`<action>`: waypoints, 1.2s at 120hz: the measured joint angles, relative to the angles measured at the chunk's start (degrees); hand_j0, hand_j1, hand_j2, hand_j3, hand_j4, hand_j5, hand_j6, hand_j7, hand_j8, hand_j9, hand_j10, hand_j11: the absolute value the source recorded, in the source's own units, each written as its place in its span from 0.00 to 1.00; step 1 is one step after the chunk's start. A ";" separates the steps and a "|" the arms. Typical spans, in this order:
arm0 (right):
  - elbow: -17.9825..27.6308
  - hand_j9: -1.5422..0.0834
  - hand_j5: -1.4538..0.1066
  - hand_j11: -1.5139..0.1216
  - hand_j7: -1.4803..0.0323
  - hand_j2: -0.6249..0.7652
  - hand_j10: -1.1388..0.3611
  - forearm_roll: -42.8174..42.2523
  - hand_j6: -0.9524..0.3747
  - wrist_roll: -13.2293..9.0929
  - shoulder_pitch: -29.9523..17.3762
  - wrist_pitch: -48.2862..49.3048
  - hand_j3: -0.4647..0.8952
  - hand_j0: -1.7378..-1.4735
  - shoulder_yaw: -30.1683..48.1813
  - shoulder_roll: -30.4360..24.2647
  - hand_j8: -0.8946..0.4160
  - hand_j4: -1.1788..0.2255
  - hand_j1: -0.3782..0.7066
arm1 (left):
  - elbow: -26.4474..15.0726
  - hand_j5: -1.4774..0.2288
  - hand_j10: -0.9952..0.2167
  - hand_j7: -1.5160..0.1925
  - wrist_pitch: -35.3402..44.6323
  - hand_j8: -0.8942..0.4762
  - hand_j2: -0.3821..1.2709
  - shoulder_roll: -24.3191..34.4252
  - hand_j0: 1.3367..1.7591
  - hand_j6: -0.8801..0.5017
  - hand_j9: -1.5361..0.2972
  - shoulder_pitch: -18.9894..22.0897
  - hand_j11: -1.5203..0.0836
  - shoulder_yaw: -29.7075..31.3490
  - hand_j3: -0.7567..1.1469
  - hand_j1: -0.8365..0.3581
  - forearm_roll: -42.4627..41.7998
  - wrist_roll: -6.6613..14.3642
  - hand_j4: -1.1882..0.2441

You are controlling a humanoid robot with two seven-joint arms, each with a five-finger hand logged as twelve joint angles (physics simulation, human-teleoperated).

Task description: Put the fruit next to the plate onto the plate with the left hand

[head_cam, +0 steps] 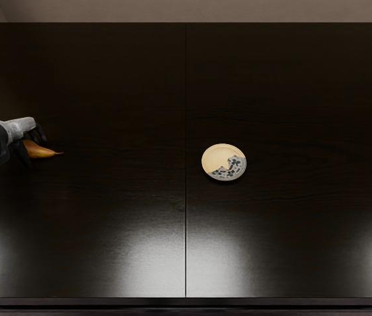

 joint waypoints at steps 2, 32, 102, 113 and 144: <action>0.00 0.94 0.93 0.92 0.97 0.45 0.75 0.00 0.71 0.00 0.00 0.00 0.34 0.30 0.00 0.00 0.68 0.83 0.04 | 0.00 0.51 0.43 0.53 0.00 0.31 0.29 0.00 0.76 0.30 0.51 0.00 0.57 0.01 0.40 0.52 -0.05 0.00 0.50; 0.00 0.94 0.93 0.92 0.97 0.45 0.75 0.00 0.71 0.00 0.00 0.00 0.34 0.30 0.00 0.00 0.68 0.83 0.04 | 0.01 0.45 0.34 0.29 -3.62 0.37 0.32 0.42 0.76 0.48 0.37 -0.10 0.47 -0.05 0.40 0.41 0.19 -0.18 0.40; 0.00 0.94 0.93 0.92 0.97 0.45 0.75 0.00 0.71 0.00 0.00 0.00 0.34 0.30 0.00 0.00 0.68 0.83 0.04 | -0.06 0.31 0.21 0.28 -7.52 0.34 0.40 3.66 0.75 0.33 0.28 -1.59 0.35 -0.28 0.42 0.37 -2.47 -0.19 0.41; 0.00 0.94 0.93 0.92 0.97 0.45 0.75 0.00 0.71 0.00 0.00 0.00 0.34 0.30 0.00 0.00 0.68 0.83 0.04 | -0.12 0.30 0.22 0.29 -7.76 0.34 0.41 4.61 0.75 0.32 0.28 -2.26 0.34 -1.01 0.41 0.36 -5.00 -0.29 0.41; 0.00 0.94 0.93 0.92 0.97 0.45 0.75 0.00 0.71 0.00 0.00 0.00 0.34 0.30 0.01 0.00 0.68 0.83 0.04 | -0.28 0.21 0.26 0.22 -18.20 0.37 0.43 3.23 0.74 0.32 0.23 -3.42 0.26 -16.51 0.40 0.37 -8.17 -0.21 0.43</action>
